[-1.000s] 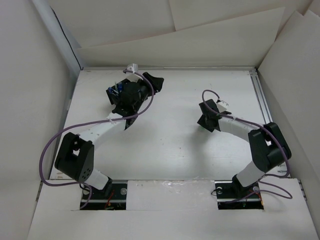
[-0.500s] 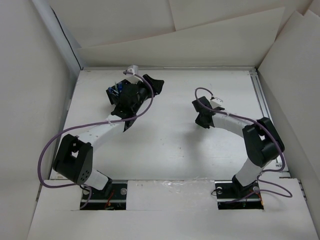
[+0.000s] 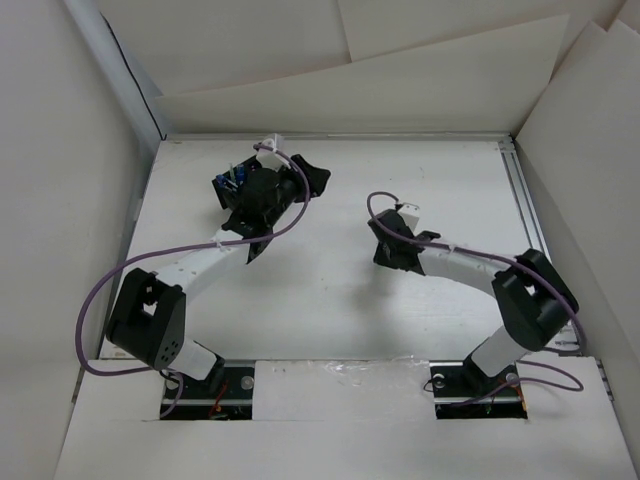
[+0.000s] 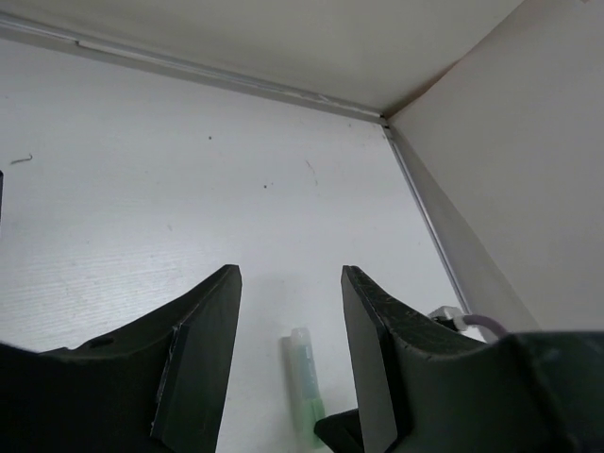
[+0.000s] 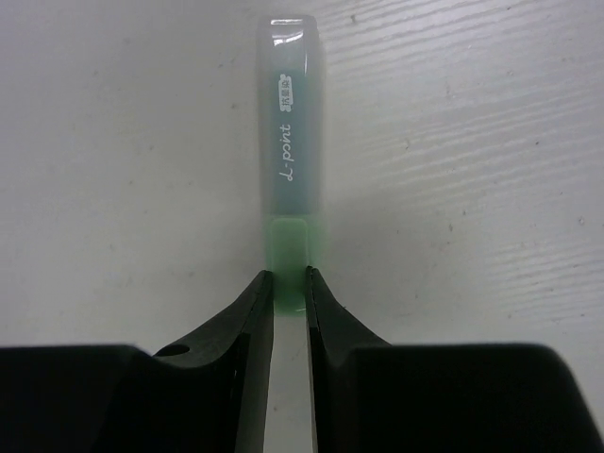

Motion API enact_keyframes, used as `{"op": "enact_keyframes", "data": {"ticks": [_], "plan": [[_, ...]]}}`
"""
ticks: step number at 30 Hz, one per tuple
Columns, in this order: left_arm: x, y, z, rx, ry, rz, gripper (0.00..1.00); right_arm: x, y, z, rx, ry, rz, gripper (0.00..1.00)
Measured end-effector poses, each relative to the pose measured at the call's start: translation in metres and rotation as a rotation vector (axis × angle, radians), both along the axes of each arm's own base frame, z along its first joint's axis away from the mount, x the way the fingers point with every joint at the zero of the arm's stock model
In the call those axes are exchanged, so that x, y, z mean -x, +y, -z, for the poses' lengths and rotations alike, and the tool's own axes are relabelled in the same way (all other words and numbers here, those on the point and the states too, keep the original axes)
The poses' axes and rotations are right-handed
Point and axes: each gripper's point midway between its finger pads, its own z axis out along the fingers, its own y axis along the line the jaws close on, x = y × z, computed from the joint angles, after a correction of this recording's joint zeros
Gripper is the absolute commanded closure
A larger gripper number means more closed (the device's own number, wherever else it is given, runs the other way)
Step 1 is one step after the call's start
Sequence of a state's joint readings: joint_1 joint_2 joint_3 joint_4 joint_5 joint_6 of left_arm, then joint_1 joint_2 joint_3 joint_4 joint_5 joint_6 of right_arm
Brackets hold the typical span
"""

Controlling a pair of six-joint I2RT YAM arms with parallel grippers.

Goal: Sort the stationery into containers
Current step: Pick up the pen from the center of the board.

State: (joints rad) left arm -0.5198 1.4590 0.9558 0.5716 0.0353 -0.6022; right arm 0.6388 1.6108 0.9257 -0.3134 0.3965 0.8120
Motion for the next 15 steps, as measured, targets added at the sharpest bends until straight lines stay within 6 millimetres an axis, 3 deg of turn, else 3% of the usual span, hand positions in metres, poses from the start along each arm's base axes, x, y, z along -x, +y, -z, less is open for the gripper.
{"op": "enact_keyframes", "data": {"ticks": [9,15], "plan": [[0.015,-0.004,0.034,-0.091,0.104,0.072,0.57,0.026,-0.001,-0.035,-0.083,-0.106,-0.108,1.00],[0.034,-0.022,0.044,-0.090,0.147,0.224,0.52,0.034,0.005,-0.048,-0.121,-0.137,-0.167,1.00]]}}
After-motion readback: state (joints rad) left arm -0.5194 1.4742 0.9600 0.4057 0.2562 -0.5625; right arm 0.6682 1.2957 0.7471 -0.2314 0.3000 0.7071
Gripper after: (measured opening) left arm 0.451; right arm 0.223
